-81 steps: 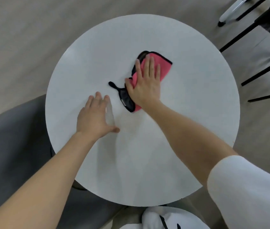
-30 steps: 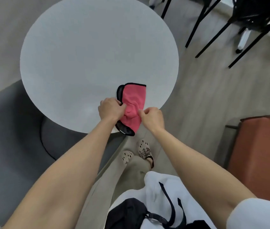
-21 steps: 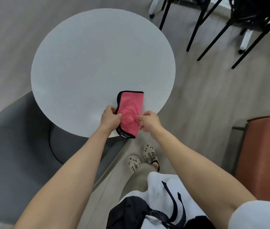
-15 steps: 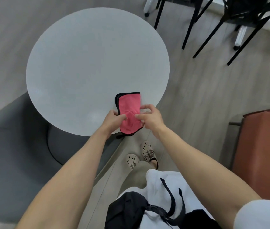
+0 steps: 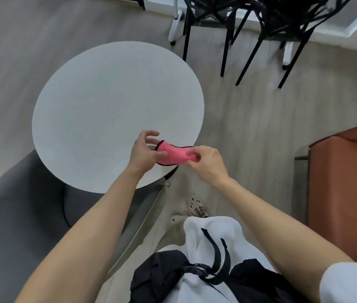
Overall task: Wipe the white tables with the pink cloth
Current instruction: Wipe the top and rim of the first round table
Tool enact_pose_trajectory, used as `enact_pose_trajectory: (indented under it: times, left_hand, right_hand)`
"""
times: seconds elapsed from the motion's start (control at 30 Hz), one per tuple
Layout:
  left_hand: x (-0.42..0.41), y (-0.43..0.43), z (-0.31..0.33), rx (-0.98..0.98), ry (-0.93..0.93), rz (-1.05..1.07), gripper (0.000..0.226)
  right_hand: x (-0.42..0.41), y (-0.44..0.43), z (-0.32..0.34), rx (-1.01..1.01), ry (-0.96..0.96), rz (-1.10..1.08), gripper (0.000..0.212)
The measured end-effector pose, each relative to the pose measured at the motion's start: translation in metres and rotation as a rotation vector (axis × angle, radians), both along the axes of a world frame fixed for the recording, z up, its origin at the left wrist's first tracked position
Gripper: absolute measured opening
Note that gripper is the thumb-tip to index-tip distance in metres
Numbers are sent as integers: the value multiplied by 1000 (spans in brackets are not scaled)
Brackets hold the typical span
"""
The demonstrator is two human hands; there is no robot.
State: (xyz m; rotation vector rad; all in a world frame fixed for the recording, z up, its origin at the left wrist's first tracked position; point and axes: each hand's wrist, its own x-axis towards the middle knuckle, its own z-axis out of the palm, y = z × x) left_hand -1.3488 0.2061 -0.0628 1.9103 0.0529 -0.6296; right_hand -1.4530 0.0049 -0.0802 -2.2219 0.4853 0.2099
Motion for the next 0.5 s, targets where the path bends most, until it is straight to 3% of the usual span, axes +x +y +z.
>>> enact_pose_trajectory:
  times: [0.1,0.23,0.33,0.43,0.5]
  left_hand:
    - [1,-4,1,294,-298,-293,59]
    - [8,5,-18,748,-497,-698,67]
    - [15,15,-33,964,-505,-877,92]
    - [27,20,-48,1079,-521,-945,132]
    - [38,19,-57,1112,-496,-953,152]
  right_hand:
    - [-7,1,-3,-144,-98,-45,8]
    - [-22,-13,-12,-164,193,-165,25]
    - [-23,-17,-31,-40,295,-398,25]
    - [-5,7,-47,74,158,-549,16]
    - [13,39,-59,134,49,-538,19]
